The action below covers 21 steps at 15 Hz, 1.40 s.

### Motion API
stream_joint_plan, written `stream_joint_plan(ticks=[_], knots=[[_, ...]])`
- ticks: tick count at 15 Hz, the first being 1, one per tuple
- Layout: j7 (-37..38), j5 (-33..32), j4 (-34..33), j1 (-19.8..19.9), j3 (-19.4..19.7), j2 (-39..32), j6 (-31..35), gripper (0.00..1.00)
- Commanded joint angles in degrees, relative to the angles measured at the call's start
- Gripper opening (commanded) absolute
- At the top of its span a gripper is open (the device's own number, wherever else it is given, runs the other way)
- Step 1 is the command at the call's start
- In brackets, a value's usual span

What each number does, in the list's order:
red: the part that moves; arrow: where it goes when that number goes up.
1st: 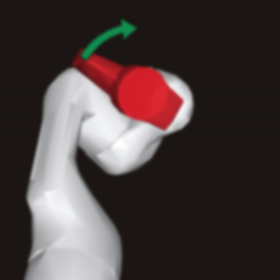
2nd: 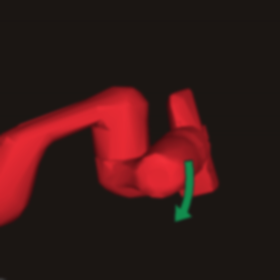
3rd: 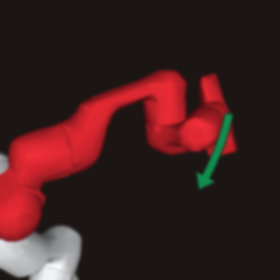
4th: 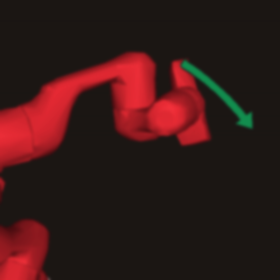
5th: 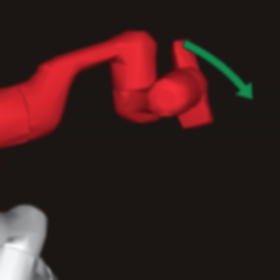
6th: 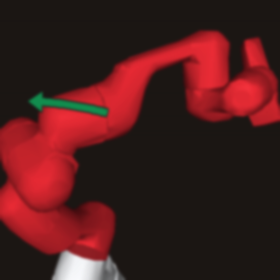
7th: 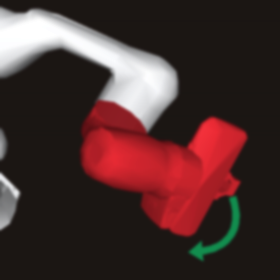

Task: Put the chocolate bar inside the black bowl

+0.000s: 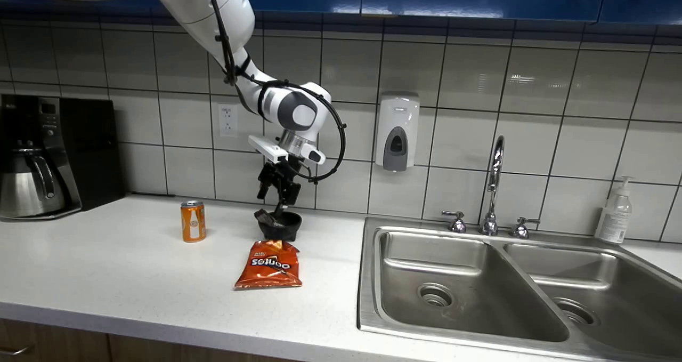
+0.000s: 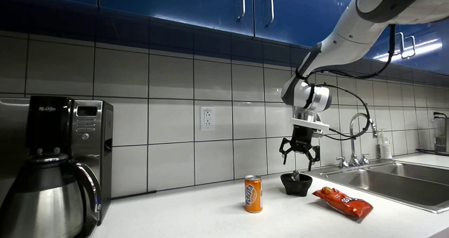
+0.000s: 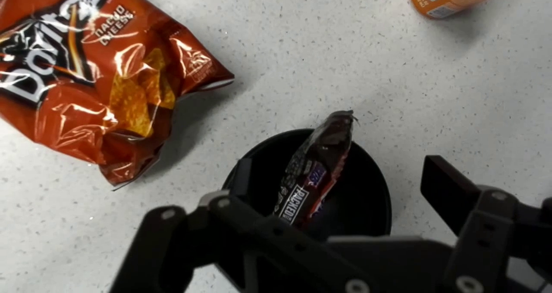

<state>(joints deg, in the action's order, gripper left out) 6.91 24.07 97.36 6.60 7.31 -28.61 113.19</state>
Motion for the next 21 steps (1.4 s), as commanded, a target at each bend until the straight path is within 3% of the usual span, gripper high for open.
stream_joint_plan(ticks=[1, 12, 21], knots=[[-0.8, -1.7, 2.3, 1.2, -1.1, 2.9, -0.9, 1.0], [-8.4, -2.4, 19.2, 1.1, -0.9, 15.1, 1.8, 1.0], [-17.6, -5.3, 38.8, 0.3, -0.5, 29.1, 3.6, 1.0]])
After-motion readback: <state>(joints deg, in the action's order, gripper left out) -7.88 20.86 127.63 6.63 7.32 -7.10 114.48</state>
